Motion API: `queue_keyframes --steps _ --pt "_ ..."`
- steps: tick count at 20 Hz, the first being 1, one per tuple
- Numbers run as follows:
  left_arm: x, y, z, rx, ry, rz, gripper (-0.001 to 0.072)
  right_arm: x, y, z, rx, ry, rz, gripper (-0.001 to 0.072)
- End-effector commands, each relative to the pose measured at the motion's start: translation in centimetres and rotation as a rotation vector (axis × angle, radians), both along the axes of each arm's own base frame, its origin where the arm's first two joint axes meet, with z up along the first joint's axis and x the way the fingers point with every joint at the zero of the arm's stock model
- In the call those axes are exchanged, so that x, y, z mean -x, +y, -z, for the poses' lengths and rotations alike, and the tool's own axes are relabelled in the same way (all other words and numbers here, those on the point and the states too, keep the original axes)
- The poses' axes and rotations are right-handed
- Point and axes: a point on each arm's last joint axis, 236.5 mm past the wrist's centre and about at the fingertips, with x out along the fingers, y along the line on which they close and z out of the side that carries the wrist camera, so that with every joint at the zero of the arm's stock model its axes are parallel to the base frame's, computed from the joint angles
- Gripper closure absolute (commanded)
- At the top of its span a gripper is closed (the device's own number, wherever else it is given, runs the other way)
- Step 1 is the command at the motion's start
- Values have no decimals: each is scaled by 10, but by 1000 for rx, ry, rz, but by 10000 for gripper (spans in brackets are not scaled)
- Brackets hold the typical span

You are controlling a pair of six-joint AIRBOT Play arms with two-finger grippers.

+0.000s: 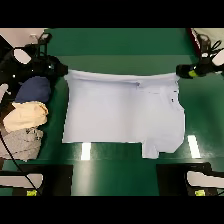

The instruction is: Fold the shirts.

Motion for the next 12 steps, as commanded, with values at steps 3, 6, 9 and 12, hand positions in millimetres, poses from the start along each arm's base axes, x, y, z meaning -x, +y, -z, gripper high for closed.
queue_keyframes --steps 3,6,9,12 --pt "50 11 59 -103 228 106 685 55 3 46 42 122 -31 702" --pt "64 11 85 -97 297 102 685 75 11 73 8 191 -27 698" --pt "69 11 90 -66 350 39 644 81 22 79 -51 211 -17 601" --pt "86 13 90 -57 438 23 188 89 23 72 -55 255 -30 374"
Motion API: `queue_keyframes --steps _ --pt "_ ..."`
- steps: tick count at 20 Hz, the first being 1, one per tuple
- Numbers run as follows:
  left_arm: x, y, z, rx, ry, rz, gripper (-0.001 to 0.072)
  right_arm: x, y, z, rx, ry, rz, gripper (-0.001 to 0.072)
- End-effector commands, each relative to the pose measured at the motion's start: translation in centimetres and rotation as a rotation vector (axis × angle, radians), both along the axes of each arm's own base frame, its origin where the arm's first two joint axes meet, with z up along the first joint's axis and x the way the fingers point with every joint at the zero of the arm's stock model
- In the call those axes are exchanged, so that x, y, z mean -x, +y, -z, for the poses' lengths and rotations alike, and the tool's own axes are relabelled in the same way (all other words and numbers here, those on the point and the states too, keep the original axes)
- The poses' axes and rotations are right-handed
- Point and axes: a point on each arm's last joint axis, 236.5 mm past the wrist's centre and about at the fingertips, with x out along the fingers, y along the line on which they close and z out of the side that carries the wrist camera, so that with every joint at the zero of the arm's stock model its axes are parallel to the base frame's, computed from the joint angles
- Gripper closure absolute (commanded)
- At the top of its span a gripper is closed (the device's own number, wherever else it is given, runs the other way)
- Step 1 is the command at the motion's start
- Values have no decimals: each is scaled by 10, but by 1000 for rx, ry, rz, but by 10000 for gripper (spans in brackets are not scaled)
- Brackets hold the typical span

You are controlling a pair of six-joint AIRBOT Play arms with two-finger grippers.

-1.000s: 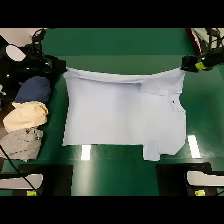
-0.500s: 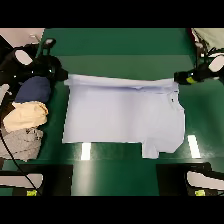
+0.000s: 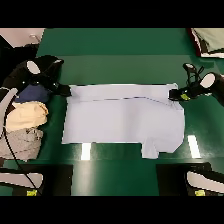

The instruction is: Fold the shirts.

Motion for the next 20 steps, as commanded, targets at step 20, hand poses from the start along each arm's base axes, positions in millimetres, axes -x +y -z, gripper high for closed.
queue_keyframes --steps 20 --pt "238 12 59 207 523 -263 228 106 10 -65 -230 102 -8 377"
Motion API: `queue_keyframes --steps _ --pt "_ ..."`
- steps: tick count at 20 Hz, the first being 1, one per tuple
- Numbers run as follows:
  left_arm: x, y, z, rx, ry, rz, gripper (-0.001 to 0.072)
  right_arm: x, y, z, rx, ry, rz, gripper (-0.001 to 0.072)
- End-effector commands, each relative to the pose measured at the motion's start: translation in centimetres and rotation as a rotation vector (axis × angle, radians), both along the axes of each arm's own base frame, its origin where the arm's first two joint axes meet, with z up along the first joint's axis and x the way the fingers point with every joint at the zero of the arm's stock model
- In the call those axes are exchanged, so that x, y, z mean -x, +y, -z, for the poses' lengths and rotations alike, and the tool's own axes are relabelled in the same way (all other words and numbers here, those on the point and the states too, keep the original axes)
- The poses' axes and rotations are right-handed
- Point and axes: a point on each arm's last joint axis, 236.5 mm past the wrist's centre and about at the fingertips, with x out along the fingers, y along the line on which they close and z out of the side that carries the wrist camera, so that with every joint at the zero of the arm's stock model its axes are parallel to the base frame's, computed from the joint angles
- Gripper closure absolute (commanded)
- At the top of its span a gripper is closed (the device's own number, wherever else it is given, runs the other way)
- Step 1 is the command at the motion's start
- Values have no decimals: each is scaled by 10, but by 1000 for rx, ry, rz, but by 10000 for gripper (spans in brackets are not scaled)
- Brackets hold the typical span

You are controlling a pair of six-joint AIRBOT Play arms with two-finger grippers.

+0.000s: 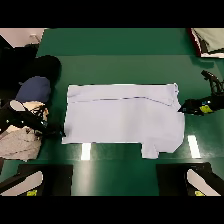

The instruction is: Fold the shirts.

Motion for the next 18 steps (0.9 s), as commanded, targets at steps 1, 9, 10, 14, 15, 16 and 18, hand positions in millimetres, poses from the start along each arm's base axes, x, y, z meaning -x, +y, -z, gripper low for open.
queue_keyframes --steps 1,9,10,14,15,16,18 --pt "12 -3 12 4 15 -10 228 0 3 -2 -17 -5 -3 377" --pt "-8 -8 11 25 -63 -38 687 21 -17 3 -2 80 37 377" --pt "-13 -7 8 23 -76 -35 687 32 -29 7 20 128 59 377" --pt "-40 -2 -12 14 -151 -27 687 88 -60 42 59 323 182 377" --pt "-44 -1 -16 15 -161 -23 687 103 -55 54 29 365 202 375" --pt "-49 -1 -20 13 -174 -22 687 119 -50 66 8 411 212 329" --pt "-56 1 -24 7 -197 -24 687 143 -33 86 -38 481 213 295"
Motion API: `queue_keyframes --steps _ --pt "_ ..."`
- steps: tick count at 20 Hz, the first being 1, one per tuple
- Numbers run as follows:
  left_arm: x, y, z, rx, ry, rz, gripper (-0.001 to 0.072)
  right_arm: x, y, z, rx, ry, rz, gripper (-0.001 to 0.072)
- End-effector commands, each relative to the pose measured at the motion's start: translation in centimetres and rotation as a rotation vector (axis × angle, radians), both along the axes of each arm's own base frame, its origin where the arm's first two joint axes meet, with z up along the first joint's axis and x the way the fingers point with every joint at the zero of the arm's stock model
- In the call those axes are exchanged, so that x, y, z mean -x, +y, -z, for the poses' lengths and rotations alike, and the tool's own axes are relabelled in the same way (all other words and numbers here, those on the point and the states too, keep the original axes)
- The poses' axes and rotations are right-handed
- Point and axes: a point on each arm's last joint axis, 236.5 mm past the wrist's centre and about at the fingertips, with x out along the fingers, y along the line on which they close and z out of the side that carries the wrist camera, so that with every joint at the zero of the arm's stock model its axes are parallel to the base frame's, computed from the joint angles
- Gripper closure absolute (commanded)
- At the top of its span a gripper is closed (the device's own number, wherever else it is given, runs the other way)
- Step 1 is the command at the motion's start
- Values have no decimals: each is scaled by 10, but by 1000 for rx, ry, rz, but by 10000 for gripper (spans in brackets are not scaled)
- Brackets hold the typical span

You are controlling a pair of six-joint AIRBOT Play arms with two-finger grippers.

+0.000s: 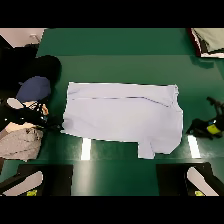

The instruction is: Fold the shirts.

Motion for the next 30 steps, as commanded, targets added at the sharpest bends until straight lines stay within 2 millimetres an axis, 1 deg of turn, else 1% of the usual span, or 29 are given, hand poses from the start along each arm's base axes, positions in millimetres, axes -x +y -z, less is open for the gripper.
queue_keyframes --steps 1,2,3,5,7,10,13,15,16,17,18,20,21,23,25,26,27,28,30 --pt "-13 0 -12 7 -36 1 687 41 26 29 -97 111 51 295" --pt "-14 0 -12 6 -40 -1 687 42 38 33 -140 102 68 295" --pt "-14 0 -12 5 -42 -2 687 41 46 38 -161 87 87 295" --pt "-14 0 -12 5 -42 -2 687 36 51 45 -167 42 116 295" --pt "-14 0 -12 5 -42 -3 686 37 53 47 -167 29 122 296" --pt "-15 0 -12 7 -43 -4 687 41 57 51 -183 63 119 304" --pt "-14 0 -12 7 -42 -3 687 40 66 59 -189 85 68 309" --pt "-15 0 -12 7 -43 -3 687 42 73 64 -186 110 4 460" --pt "-14 0 -12 7 -43 -3 687 41 74 66 -175 110 -21 524" --pt "-14 0 -12 5 -43 1 687 38 75 64 -170 102 -41 608" --pt "-13 0 -12 5 -46 15 687 34 76 60 -163 84 -59 690" --pt "-8 -2 -14 12 -37 35 687 23 74 40 -145 25 -92 700" --pt "-7 -2 -19 10 -47 40 688 19 70 28 -126 0 -109 700" --pt "-2 -3 -39 3 -97 53 688 25 55 -1 -49 -6 -132 701" --pt "16 -9 -64 14 -109 74 688 32 40 -29 30 -19 -136 701" --pt "28 -15 -76 31 -107 93 688 29 36 -43 66 -62 -126 701" --pt "34 -20 -86 48 -117 98 687 20 33 -57 91 -126 -113 701" --pt "34 -25 -94 67 -138 83 688 11 31 -68 109 -181 -109 701" --pt "24 -34 -113 110 -190 74 687 -4 26 -84 133 -244 -104 701"
